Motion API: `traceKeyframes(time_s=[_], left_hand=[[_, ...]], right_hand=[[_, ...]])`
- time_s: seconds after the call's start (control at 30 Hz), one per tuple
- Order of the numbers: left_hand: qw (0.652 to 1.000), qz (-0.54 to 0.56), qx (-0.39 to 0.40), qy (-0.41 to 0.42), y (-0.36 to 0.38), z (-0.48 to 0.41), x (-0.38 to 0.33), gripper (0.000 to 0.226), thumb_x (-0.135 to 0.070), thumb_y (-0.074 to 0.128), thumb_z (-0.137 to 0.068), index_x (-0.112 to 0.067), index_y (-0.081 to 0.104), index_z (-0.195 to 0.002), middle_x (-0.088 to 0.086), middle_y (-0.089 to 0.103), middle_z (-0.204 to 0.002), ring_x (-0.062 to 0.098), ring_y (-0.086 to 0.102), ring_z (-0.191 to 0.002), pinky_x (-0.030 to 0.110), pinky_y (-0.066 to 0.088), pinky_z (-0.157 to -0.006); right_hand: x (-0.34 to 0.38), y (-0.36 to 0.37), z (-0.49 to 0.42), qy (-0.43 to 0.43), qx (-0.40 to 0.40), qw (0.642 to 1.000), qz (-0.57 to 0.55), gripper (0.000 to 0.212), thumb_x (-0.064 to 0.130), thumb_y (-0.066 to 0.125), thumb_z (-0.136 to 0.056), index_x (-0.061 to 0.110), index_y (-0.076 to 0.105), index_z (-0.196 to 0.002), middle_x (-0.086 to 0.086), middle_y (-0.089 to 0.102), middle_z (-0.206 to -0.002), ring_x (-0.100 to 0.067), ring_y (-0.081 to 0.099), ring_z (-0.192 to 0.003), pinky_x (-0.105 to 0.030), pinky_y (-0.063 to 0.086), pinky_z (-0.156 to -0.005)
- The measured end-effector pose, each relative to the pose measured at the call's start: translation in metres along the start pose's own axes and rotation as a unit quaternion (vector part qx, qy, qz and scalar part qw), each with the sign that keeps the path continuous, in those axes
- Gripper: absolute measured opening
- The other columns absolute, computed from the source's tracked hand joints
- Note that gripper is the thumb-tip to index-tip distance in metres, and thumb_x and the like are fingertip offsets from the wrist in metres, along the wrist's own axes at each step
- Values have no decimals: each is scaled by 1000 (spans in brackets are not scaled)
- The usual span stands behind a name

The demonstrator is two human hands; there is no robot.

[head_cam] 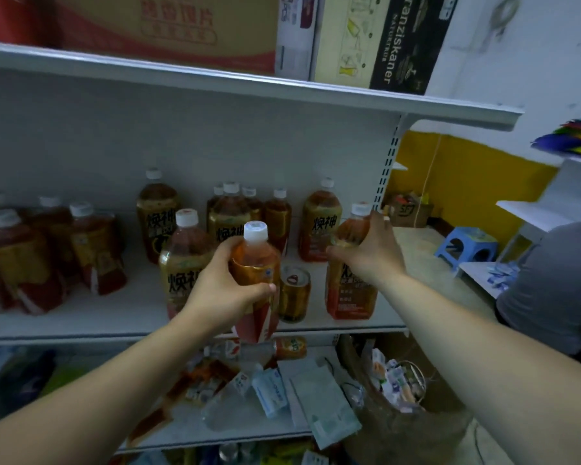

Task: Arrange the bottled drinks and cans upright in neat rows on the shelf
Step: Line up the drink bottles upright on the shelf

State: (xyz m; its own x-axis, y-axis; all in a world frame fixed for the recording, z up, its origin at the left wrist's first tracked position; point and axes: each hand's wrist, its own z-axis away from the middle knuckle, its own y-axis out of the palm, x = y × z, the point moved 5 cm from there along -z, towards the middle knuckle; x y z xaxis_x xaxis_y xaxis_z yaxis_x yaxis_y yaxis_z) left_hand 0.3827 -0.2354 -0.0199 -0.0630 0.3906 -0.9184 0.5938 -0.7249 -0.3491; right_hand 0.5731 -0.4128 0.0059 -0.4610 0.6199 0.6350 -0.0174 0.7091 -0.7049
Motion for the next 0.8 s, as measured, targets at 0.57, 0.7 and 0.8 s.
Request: traceKeyframes(time_s=[0.57,0.7,0.8], left_hand=[[989,16,-143,21,44,-86,-60,67,-16,81,-71,-33,43,-124,-11,64,-107,5,63,-96,27,53,-80],[993,-23,-115,7,59,-121,-52,72,-16,80,-71,-30,36,-127,-6,63,-103,9,63,-87,19,49,-72],[993,-41,-112,-24,68,-142,-30,73,-23,83,-58,-28,39,-115,0,58,-110,15,61,-98,40,55,-84]], right_hand=[[-70,34,-94,-29,31,995,-92,83,41,83,-62,18,42,-130,-8,47,-125,-28,51,-113,-39,45,-93],[-76,38,-110,-51,19,994,-93,78,38,84,-63,15,44,-125,-7,48,-119,-28,50,-109,-38,44,-89],[-81,41,-124,-52,15,994,-99,76,37,84,-63,15,44,-124,-7,47,-117,-27,49,-108,-36,43,-88]])
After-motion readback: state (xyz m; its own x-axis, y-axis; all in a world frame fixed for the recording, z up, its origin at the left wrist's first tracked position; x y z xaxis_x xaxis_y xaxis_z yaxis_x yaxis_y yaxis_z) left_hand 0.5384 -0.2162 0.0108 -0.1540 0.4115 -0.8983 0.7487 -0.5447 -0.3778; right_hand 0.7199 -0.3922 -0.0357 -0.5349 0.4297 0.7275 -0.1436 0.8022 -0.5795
